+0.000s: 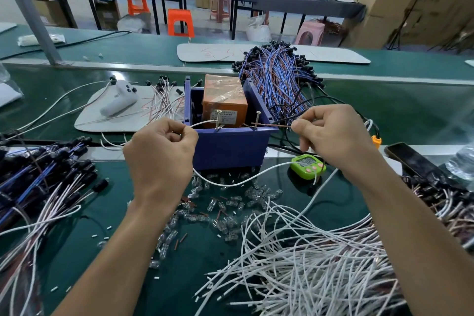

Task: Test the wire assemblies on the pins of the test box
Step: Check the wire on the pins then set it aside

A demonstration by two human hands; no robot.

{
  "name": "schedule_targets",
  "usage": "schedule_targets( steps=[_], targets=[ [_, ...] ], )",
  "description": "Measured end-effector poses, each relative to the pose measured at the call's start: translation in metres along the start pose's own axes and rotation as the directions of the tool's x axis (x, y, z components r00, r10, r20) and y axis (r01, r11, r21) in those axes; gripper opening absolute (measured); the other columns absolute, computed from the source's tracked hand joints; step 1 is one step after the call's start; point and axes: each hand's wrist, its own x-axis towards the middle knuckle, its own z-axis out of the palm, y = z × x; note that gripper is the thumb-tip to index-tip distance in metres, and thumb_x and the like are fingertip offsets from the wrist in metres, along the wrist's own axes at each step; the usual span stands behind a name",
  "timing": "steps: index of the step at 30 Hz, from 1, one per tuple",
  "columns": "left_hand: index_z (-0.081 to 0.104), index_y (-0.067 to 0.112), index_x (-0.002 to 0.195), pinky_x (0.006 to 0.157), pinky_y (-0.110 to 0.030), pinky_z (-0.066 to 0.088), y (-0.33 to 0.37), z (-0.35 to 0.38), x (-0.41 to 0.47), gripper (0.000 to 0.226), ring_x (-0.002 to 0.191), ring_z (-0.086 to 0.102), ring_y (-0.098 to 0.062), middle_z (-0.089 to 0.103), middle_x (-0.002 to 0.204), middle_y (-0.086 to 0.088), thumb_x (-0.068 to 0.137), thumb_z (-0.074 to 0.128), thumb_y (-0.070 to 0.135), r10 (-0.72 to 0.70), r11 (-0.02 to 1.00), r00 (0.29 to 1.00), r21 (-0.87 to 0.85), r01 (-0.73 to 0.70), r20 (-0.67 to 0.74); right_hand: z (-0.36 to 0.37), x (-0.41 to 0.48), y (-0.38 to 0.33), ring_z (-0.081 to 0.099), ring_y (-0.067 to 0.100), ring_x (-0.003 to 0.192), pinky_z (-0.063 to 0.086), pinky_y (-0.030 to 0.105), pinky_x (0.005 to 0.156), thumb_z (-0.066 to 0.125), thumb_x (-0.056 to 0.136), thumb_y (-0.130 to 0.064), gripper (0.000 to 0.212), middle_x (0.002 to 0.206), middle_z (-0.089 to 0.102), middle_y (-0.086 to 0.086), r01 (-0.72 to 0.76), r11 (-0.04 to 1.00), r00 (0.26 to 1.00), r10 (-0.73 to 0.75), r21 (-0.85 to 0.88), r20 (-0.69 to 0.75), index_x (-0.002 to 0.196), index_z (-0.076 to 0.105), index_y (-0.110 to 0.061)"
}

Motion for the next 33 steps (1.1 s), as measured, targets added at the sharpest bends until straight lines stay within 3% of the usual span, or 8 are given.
schedule_targets(
  steps=[3, 7, 17, 23, 27, 33],
  targets=[
    [0.071, 0.022, 0.068, 0.058, -0.033, 0.054, 0.000, 0.000, 0.000, 0.016, 0.051, 0.060, -0.014, 0.059, 0.051, 0.011, 0.084, 0.072, 0.023, -0.006, 1.000, 1.000, -0.001, 0.006, 0.000, 0.000, -0.004, 0.000, 0.042, 0.003, 0.033, 0.032, 0.009, 0.038, 0.071, 0.092, -0.017, 0.022, 0.053, 0.069, 0.004, 0.018, 0.997, 0.999, -0.020, 0.071, 0.026, 0.070, 0.071, -0.014],
    [0.072, 0.022, 0.068, 0.059, -0.034, 0.055, 0.000, 0.000, 0.000, 0.016, 0.051, 0.060, -0.016, 0.060, 0.051, 0.011, 0.084, 0.073, 0.023, -0.013, 1.000, 1.000, -0.010, 0.013, 0.005, 0.005, 0.000, -0.002, 0.040, 0.003, 0.032, 0.032, 0.010, 0.038, 0.070, 0.093, -0.017, 0.024, 0.052, 0.069, 0.003, 0.021, 0.999, 0.999, -0.023, 0.043, 0.033, 0.069, 0.070, -0.014],
    [0.064, 0.031, 0.063, 0.058, -0.015, 0.042, -0.001, 0.002, 0.000, 0.022, 0.054, 0.060, -0.006, 0.058, 0.050, 0.015, 0.082, 0.074, 0.023, -0.017, 1.000, 1.000, 0.009, 0.017, -0.007, 0.009, 0.001, -0.001, 0.043, 0.003, 0.032, 0.032, 0.009, 0.039, 0.069, 0.094, -0.018, 0.027, 0.052, 0.069, 0.000, -0.008, 0.999, 1.000, 0.009, 0.033, -0.005, 0.068, 0.069, -0.016],
    [0.070, 0.025, 0.066, 0.059, -0.027, 0.050, -0.002, 0.002, -0.001, 0.017, 0.053, 0.061, -0.012, 0.059, 0.052, 0.013, 0.082, 0.074, 0.022, -0.011, 1.000, 1.000, 0.017, 0.011, 0.000, 0.009, 0.001, -0.001, 0.042, 0.003, 0.034, 0.034, 0.012, 0.040, 0.070, 0.094, -0.020, 0.026, 0.053, 0.069, 0.001, -0.008, 0.999, 1.000, 0.007, 0.041, 0.008, 0.068, 0.070, -0.015],
    [0.070, 0.025, 0.066, 0.056, -0.025, 0.050, -0.004, 0.003, 0.000, 0.017, 0.052, 0.061, -0.010, 0.060, 0.051, 0.014, 0.082, 0.074, 0.022, -0.022, 1.000, 1.000, -0.002, 0.022, 0.004, 0.012, 0.003, 0.000, 0.043, 0.003, 0.032, 0.034, 0.013, 0.037, 0.070, 0.095, -0.022, 0.026, 0.053, 0.069, 0.000, -0.027, 0.999, 1.000, 0.028, 0.024, -0.013, 0.070, 0.070, -0.016],
    [0.065, 0.031, 0.064, 0.055, -0.016, 0.042, -0.008, 0.005, 0.001, 0.020, 0.054, 0.060, -0.006, 0.058, 0.050, 0.016, 0.081, 0.073, 0.027, -0.012, 1.000, 1.000, -0.003, 0.012, 0.000, 0.005, -0.012, 0.003, 0.041, 0.008, 0.038, 0.035, 0.017, 0.045, 0.072, 0.093, -0.023, 0.023, 0.055, 0.070, 0.002, -0.004, 0.997, 0.999, 0.000, 0.073, 0.050, 0.070, 0.070, -0.017]
  ],
)
